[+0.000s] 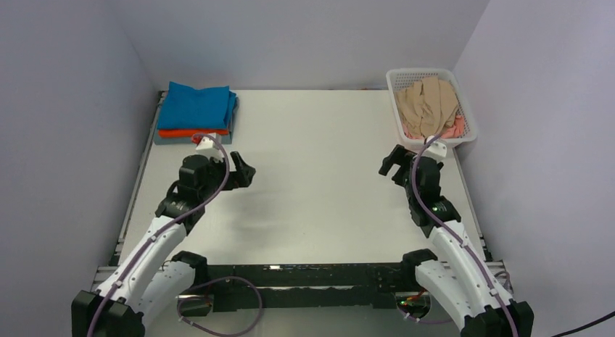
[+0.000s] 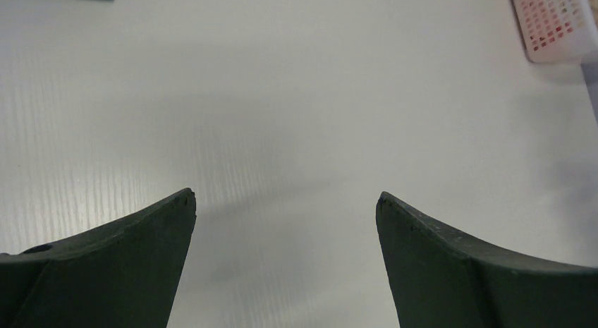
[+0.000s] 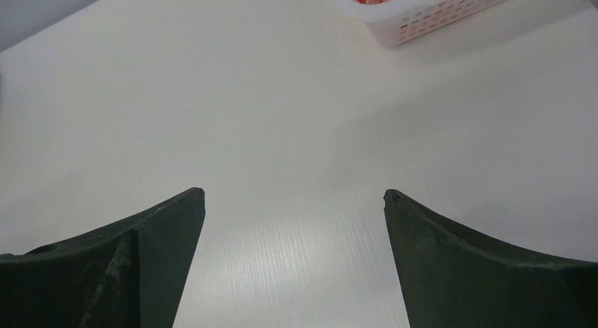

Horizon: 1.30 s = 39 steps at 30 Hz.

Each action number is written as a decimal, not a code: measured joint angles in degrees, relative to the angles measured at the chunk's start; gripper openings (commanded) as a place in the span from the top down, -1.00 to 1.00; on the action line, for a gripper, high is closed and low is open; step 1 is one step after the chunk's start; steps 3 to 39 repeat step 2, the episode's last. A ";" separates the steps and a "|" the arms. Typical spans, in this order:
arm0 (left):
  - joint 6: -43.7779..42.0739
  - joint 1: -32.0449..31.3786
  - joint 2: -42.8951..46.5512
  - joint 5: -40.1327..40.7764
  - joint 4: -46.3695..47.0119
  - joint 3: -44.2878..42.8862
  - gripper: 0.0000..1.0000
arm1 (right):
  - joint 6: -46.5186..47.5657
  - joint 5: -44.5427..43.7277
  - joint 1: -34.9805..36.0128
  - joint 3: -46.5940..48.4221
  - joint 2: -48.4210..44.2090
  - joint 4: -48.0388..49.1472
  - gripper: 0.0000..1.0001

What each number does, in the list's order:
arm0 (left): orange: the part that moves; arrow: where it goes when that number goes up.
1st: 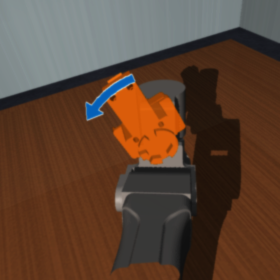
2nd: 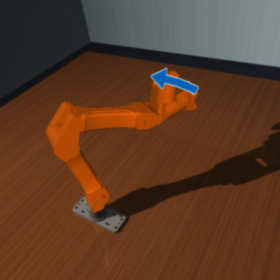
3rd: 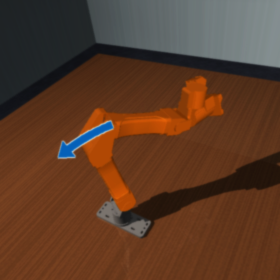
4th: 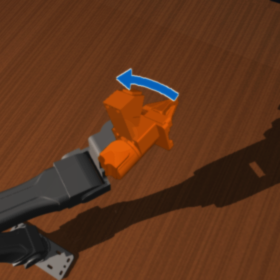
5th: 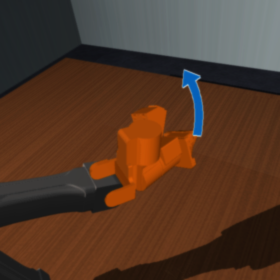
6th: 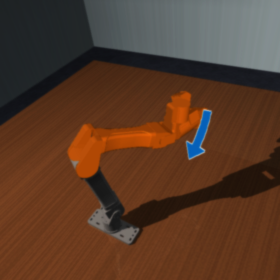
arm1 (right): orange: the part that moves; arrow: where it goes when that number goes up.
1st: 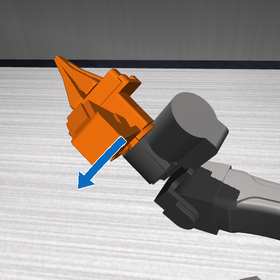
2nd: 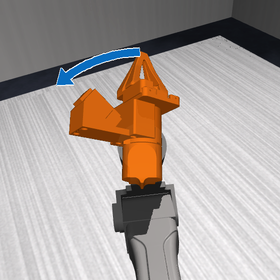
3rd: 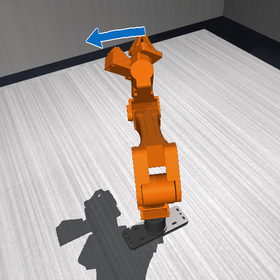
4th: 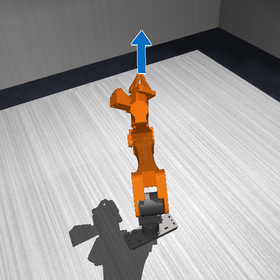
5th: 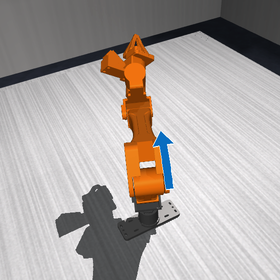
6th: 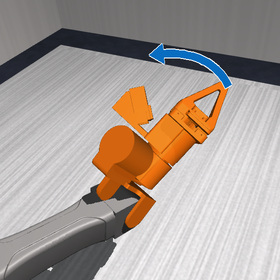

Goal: Fold and stack the t-shirts
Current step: Reset both arms

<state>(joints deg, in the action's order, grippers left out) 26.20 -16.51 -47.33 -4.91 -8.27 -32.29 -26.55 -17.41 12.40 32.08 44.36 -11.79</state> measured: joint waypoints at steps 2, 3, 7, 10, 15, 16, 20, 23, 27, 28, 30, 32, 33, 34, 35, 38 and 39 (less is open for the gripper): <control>0.00 0.00 0.15 -0.09 -0.35 0.33 -0.99 | 0.04 0.02 0.00 -0.85 -1.51 0.44 -1.00; 0.00 0.00 0.15 -0.09 -0.35 0.33 -0.99 | 0.04 0.02 0.00 -0.85 -1.51 0.44 -1.00; 0.00 0.00 0.15 -0.09 -0.35 0.33 -0.99 | 0.04 0.02 0.00 -0.85 -1.51 0.44 -1.00; 0.00 0.00 0.15 -0.09 -0.35 0.33 -0.99 | 0.04 0.02 0.00 -0.85 -1.51 0.44 -1.00; 0.00 0.00 0.15 -0.09 -0.35 0.33 -0.99 | 0.04 0.02 0.00 -0.85 -1.51 0.44 -1.00; 0.00 0.00 0.15 -0.09 -0.35 0.33 -0.99 | 0.04 0.02 0.00 -0.85 -1.51 0.44 -1.00; 0.00 0.00 0.15 -0.09 -0.35 0.33 -0.99 | 0.04 0.02 0.00 -0.85 -1.51 0.44 -1.00; 0.00 0.00 0.15 -0.09 -0.35 0.33 -0.99 | 0.04 0.02 0.00 -0.85 -1.51 0.44 -1.00; 0.00 0.00 0.15 -0.09 -0.35 0.33 -0.99 | 0.04 0.02 0.00 -0.85 -1.51 0.44 -1.00; 0.00 0.00 0.15 -0.09 -0.35 0.33 -0.99 | 0.04 0.02 0.00 -0.85 -1.51 0.44 -1.00; 0.00 0.00 0.15 -0.09 -0.35 0.33 -0.99 | 0.04 0.02 0.00 -0.85 -1.51 0.44 -1.00; 0.00 0.00 0.15 -0.09 -0.35 0.33 -0.99 | 0.04 0.02 0.00 -0.85 -1.51 0.44 -1.00; 0.00 0.00 0.15 -0.09 -0.35 0.33 -0.99 | 0.04 0.02 0.00 -0.85 -1.51 0.44 -1.00; 0.00 0.00 0.15 -0.09 -0.35 0.33 -0.99 | 0.04 0.02 0.00 -0.85 -1.51 0.44 -1.00; 0.00 0.00 0.15 -0.09 -0.35 0.33 -0.99 | 0.04 0.02 0.00 -0.85 -1.51 0.44 -1.00; 0.00 0.00 0.15 -0.09 -0.35 0.33 -0.99 | 0.04 0.02 0.00 -0.85 -1.51 0.44 -1.00; 0.00 0.00 0.15 -0.09 -0.35 0.33 -0.99 | 0.04 0.02 0.00 -0.85 -1.51 0.44 -1.00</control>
